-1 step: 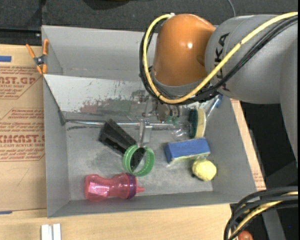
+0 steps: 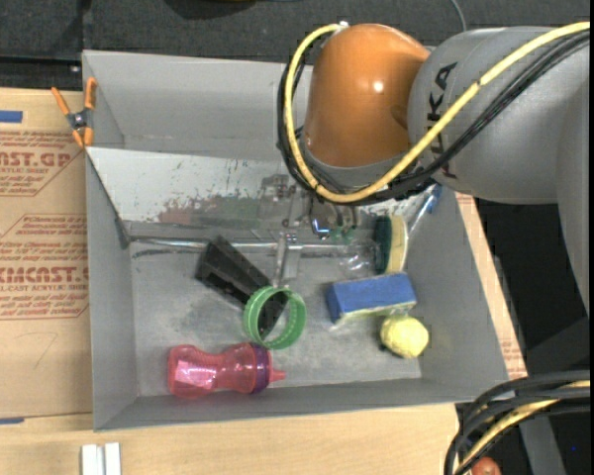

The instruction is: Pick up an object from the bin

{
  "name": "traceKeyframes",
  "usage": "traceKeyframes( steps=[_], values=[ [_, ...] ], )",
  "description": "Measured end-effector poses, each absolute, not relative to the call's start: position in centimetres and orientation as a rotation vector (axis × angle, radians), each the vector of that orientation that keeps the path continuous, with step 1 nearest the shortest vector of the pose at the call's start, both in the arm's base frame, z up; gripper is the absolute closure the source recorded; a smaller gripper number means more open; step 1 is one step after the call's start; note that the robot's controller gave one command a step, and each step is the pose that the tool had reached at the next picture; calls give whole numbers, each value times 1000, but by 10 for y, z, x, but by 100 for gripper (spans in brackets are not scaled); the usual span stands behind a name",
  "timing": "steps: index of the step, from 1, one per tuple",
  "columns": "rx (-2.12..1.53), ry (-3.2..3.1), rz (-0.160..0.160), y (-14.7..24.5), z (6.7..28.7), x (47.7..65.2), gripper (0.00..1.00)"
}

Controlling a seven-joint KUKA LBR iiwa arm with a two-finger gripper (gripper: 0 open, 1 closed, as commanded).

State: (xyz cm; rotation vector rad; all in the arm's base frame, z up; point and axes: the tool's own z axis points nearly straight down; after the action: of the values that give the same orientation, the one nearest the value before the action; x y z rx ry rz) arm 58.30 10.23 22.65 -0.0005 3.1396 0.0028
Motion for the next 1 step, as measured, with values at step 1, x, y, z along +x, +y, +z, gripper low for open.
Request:
traceKeyframes(
  steps=[1],
  values=[
    [284, 3125, 6, 99, 83, 578, 0]
  ],
)
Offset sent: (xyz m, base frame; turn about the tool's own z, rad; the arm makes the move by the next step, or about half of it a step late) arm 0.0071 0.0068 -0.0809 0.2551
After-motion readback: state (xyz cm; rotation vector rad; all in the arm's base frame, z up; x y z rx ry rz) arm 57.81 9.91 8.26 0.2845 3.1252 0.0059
